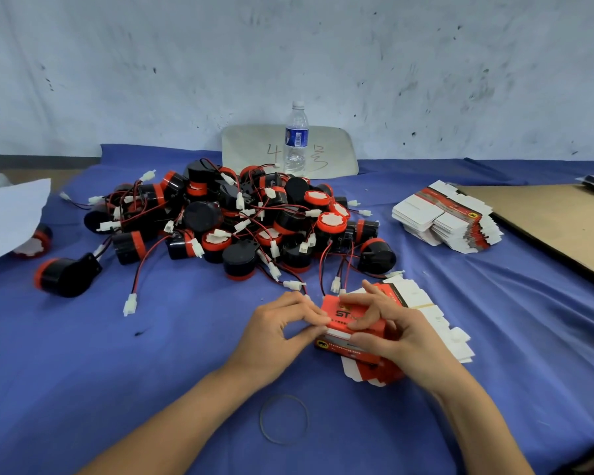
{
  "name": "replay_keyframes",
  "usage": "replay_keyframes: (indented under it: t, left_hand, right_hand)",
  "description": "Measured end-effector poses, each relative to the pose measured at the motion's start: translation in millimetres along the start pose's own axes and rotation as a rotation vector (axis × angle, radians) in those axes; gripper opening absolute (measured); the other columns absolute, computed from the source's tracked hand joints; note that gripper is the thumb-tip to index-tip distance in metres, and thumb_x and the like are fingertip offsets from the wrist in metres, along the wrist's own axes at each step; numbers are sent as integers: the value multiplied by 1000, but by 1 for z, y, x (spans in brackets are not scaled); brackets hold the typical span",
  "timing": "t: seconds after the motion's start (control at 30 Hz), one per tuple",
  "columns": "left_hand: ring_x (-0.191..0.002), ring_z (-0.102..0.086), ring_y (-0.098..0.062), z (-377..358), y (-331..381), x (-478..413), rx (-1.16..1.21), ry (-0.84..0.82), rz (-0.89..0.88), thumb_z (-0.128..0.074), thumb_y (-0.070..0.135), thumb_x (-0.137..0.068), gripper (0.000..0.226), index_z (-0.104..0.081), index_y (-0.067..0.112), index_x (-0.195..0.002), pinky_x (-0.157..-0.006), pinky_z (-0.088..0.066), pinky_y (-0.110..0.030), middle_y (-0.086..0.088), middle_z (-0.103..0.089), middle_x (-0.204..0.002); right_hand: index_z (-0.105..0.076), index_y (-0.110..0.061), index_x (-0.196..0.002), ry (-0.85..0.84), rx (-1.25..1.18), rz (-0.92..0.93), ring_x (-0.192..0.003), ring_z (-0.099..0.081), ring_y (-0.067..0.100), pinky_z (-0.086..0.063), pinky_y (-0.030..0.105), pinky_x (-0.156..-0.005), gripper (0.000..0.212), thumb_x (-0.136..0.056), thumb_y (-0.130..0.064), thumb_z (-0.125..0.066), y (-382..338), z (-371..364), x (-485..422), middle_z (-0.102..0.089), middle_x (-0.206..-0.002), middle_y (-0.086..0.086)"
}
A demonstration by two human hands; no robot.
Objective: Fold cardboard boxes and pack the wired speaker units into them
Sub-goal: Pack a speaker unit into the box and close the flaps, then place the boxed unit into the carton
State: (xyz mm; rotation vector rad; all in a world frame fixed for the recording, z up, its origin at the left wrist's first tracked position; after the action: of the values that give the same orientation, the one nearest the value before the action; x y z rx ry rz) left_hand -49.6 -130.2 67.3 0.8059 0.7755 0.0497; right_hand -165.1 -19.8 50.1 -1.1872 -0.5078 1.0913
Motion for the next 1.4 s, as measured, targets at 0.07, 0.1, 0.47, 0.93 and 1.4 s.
replay_keyframes:
  t: [0.07,0.1,0.47,0.93,1.4]
  left_hand:
    - [-92,-65,-6,0,-4,1,36,-26,33,-72,6,-82,10,-76,12,-90,-83,-51,-20,8,-68,-93]
    - [-93,-65,-7,0,-6,1,60,-36,57,-71,6,-82,12,-77,12,-90,-84,-51,-19,9,-68,-94]
    - [-96,-63,-6,-7,-14,2,83,-106,77,-73,3,-82,11,-78,12,-87,-83,-50,-17,12,-66,-100]
    - [-120,-38,13,-19,2,6,-246,-159,-9,-65,51,-82,59,-37,41,-132,-97,-32,-4,35,-37,-129]
    - [-111,-56,2,7,-8,8,112,196,124,-74,42,-75,59,-41,45,-124,-91,-44,-13,19,-55,-124]
  right_hand:
    - [-74,-27,-79,-17,1,-32,-137,-26,-9,-23,27,-111,16,-64,-32,-77,2,2,1,-59,-125,-27]
    - [-76,-29,-81,-32,15,-42,-138,-25,-10,-21,29,-112,18,-64,-33,-77,2,4,2,-57,-127,-30]
    - [-77,-41,-91,-155,85,-164,-131,-27,-18,-30,24,-108,23,-70,-36,-71,1,7,3,-39,-140,-30]
    - [-75,-27,-99,100,15,-114,-103,-64,11,-50,33,-94,15,-86,-21,-70,-21,21,-1,-70,-108,-4]
    - [-62,-32,-99,431,11,88,-78,-60,-2,-43,12,-71,38,-64,-32,-79,-66,58,15,-69,-91,-11]
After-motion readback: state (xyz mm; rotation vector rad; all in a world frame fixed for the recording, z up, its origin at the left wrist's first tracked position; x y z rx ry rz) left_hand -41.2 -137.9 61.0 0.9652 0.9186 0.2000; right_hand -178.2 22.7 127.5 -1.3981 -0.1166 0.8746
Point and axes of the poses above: each hand's wrist, its own x-axis away from the middle knuckle, its own z-axis out of the back of the hand, y = z × x, the point moved 9 cm from there along -x, towards the middle knuckle
